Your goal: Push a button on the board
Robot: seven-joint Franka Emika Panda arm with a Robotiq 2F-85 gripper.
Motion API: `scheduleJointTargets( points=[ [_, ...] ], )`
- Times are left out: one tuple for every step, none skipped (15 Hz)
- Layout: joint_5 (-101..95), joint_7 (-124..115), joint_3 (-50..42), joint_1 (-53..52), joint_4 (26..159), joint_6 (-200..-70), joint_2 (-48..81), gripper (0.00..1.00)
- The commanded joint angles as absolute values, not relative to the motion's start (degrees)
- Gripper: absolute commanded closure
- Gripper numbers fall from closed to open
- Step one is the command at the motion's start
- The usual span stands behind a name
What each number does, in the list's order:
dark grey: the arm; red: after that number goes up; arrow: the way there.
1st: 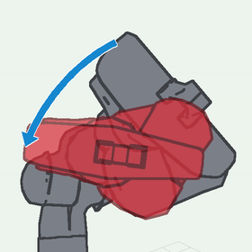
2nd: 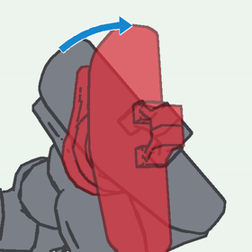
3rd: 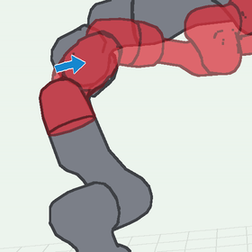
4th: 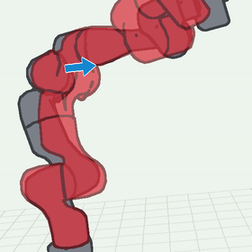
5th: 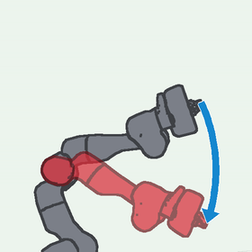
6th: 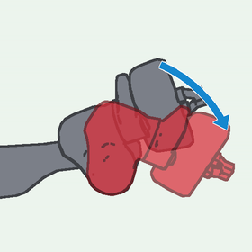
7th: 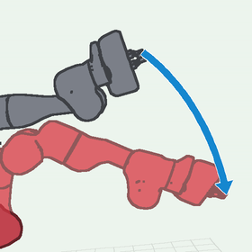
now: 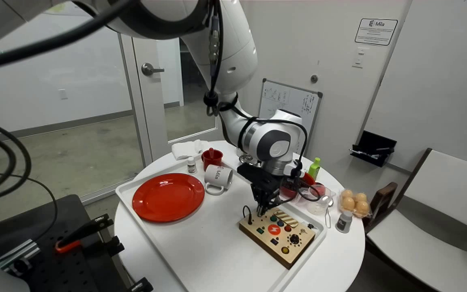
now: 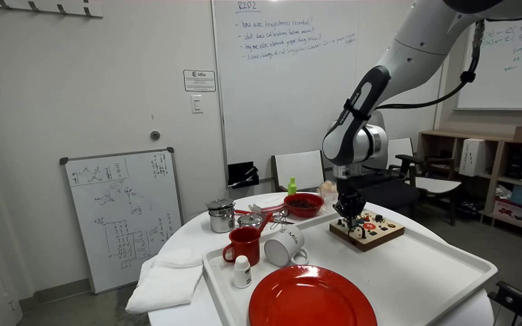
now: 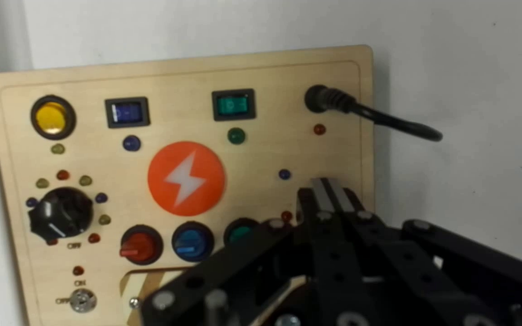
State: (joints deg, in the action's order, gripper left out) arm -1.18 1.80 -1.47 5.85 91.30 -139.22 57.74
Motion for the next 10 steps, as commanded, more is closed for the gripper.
scheduleJointTargets(
  points=[
    [-0.13,1.52,-1.37,5.89,88.92,-138.48,59.58,1.00],
    [-0.16,1.51,-1.38,5.85,88.73,-138.34,59.74,1.00],
    [-0.16,1.50,-1.37,5.84,88.53,-138.23,59.89,1.00],
    [-0.17,1.52,-1.36,5.84,88.16,-138.01,60.18,1.00],
    [-0.17,1.51,-1.36,5.84,87.86,-137.84,60.44,1.00],
    [-0.18,1.48,-1.37,5.81,87.60,-137.64,60.65,1.00],
    [-0.15,1.56,-1.31,5.86,87.40,-137.48,60.77,1.00],
    [-0.16,1.65,-1.31,5.91,87.70,-137.55,60.34,1.00],
    [-0.19,1.60,-1.38,5.91,88.41,-137.90,59.60,1.00],
    [-0.19,1.62,-1.44,5.98,89.89,-138.64,58.13,1.00]
  ],
)
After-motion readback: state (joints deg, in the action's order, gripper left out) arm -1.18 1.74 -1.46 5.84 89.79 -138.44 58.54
